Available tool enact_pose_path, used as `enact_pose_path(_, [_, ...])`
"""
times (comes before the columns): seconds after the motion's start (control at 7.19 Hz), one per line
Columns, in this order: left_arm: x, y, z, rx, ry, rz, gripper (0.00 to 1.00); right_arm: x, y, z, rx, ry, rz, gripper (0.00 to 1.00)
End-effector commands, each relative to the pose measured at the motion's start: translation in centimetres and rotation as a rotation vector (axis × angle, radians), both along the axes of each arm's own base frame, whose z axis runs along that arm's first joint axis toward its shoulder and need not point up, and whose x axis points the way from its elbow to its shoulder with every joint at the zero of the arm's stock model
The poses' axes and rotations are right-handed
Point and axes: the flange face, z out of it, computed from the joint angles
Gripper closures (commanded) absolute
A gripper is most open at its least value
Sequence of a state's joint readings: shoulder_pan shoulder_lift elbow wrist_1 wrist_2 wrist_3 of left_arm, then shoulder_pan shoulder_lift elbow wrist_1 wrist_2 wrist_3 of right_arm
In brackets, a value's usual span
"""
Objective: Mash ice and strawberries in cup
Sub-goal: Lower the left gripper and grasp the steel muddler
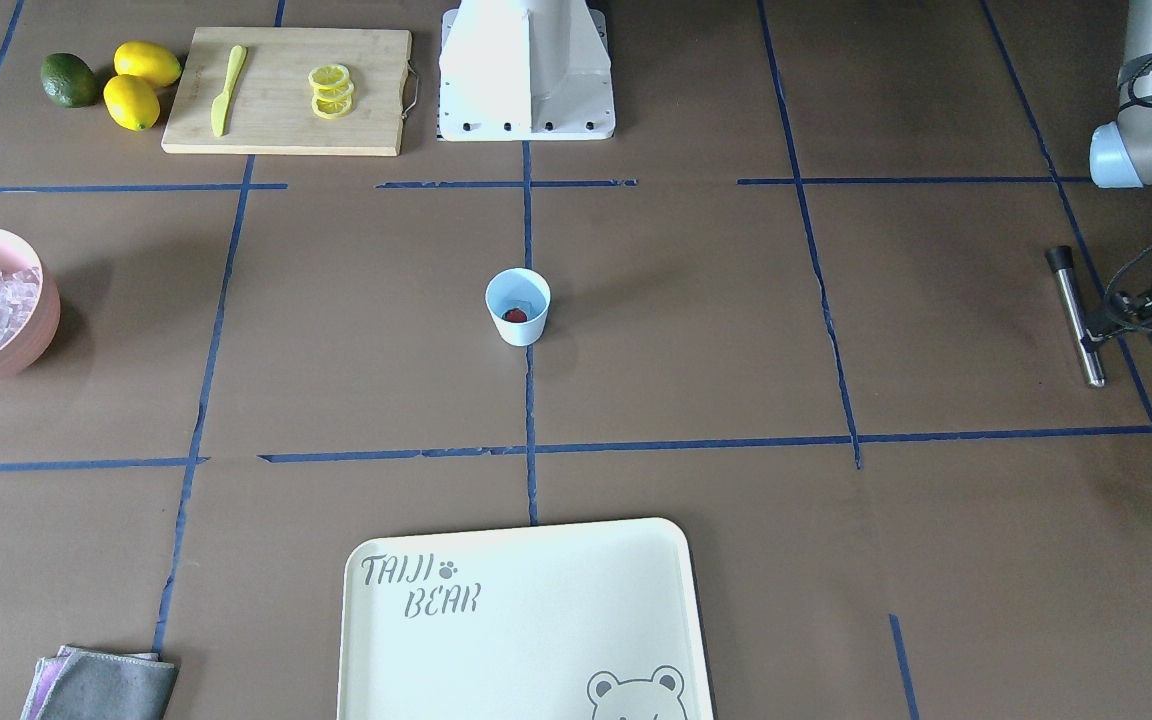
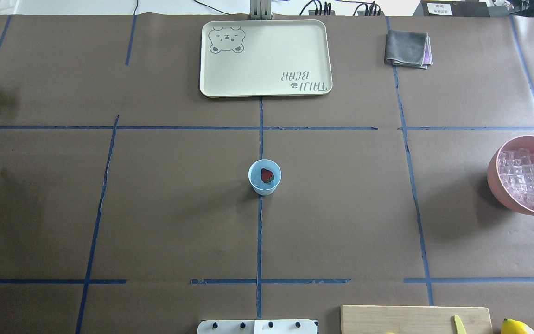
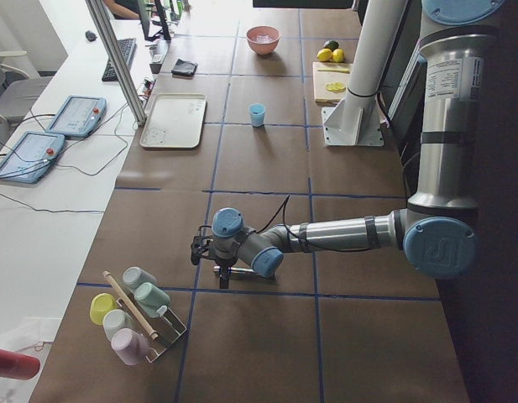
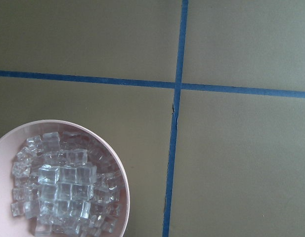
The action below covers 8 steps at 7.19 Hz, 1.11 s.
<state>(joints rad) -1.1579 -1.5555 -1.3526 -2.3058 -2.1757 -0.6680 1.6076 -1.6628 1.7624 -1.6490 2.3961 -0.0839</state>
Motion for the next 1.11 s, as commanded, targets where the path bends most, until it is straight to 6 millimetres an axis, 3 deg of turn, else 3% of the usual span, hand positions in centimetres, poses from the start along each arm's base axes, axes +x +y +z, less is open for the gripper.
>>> enact_pose_path(0.0, [1.0,0.2,0.5,-0.005,-0.013,0.001,0.0,0.0,0.0,0.0,0.0,0.0,0.0,0.01])
enact_pose_path(0.83, [2.2,0.6,0.3,0.005,0.0,0.028,0.0,-0.1,-0.2,-0.3,0.009,0.002,-0.003,0.01])
enact_pose_path(0.97, [2.3,0.6,0.3,0.005,0.0,0.029,0.11,0.0,-0.2,-0.3,0.009,0.002,-0.001,0.01])
